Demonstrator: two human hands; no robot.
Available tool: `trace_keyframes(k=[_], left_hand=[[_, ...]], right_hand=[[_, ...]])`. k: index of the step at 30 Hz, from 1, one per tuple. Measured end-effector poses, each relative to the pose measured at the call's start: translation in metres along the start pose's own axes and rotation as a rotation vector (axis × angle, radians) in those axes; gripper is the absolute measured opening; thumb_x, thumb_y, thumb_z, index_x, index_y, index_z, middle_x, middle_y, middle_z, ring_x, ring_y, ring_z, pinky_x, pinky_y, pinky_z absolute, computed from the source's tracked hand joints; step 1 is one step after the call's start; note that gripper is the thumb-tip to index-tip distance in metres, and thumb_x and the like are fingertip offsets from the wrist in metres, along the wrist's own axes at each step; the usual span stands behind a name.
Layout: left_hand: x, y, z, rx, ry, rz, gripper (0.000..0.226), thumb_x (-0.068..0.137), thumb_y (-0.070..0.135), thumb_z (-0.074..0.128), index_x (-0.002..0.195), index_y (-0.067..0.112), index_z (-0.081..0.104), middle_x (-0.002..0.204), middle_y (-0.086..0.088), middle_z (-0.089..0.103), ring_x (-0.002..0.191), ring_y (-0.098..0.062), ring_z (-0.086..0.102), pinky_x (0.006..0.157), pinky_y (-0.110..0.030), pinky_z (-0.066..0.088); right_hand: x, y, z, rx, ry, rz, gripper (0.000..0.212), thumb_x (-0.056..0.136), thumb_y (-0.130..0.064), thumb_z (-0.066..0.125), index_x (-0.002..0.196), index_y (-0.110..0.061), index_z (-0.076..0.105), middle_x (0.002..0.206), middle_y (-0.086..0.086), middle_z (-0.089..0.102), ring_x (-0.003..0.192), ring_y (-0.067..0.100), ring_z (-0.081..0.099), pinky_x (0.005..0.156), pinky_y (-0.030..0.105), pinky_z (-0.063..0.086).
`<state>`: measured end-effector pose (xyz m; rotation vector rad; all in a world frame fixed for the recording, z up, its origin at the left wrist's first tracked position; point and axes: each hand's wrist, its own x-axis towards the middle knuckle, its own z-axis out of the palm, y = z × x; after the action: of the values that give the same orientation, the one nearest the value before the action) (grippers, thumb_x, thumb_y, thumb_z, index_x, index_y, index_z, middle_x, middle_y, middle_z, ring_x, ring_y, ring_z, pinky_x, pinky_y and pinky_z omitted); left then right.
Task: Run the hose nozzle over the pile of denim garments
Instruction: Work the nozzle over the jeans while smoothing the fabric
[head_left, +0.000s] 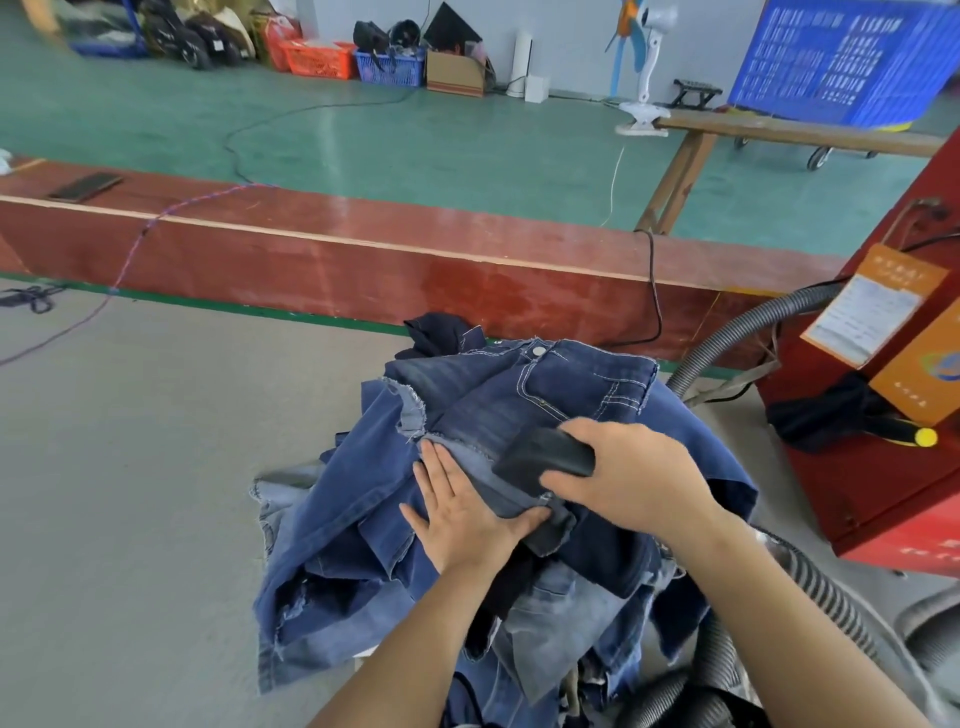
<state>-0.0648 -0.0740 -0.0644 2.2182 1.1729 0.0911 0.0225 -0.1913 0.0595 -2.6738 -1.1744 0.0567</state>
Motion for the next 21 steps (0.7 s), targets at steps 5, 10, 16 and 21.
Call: trace_keyframes(k=[5, 10, 16, 21], left_hand=[[-0.001, 0.000, 0.001, -0.019, 0.016, 0.000, 0.144, 0.057, 0.082, 0.061, 0.135, 0.017, -0.041, 0.155, 0.005, -0.033, 0.146, -0.016, -0.022, 0.118, -0.052, -0.001], [-0.001, -0.001, 0.001, -0.042, 0.018, 0.000, 0.145, 0.055, 0.083, 0.060, 0.139, 0.016, -0.037, 0.155, 0.005, -0.033, 0.146, -0.015, -0.021, 0.117, -0.052, -0.001], [0.001, 0.000, 0.000, -0.002, -0.005, -0.007, 0.138, 0.063, 0.077, 0.061, 0.148, 0.010, -0.025, 0.156, 0.002, -0.032, 0.146, -0.016, -0.022, 0.118, -0.052, 0.000], [0.000, -0.001, -0.001, -0.026, -0.015, -0.001, 0.149, 0.053, 0.087, 0.060, 0.148, 0.010, -0.026, 0.157, 0.001, -0.029, 0.147, -0.017, -0.019, 0.118, -0.052, 0.000]], right_hand=[[-0.003, -0.002, 0.018, -0.136, -0.058, -0.042, 0.042, 0.083, -0.059, 0.053, 0.115, -0.033, 0.053, 0.097, -0.008, 0.067, 0.094, 0.019, 0.063, 0.062, 0.030, 0.036], [0.018, -0.031, 0.037, -0.130, -0.013, -0.043, 0.032, 0.086, -0.052, 0.053, 0.100, -0.024, 0.046, 0.087, -0.003, 0.064, 0.085, 0.024, 0.064, 0.056, 0.030, 0.031], [0.032, -0.051, 0.048, -0.068, 0.043, -0.064, 0.044, 0.092, -0.056, 0.047, 0.121, -0.023, 0.046, 0.095, 0.001, 0.068, 0.089, 0.025, 0.065, 0.061, 0.031, 0.037], [0.027, -0.029, 0.009, 0.102, 0.099, -0.017, 0.044, 0.085, -0.060, 0.054, 0.122, -0.036, 0.051, 0.102, -0.009, 0.068, 0.095, 0.021, 0.064, 0.066, 0.030, 0.038]])
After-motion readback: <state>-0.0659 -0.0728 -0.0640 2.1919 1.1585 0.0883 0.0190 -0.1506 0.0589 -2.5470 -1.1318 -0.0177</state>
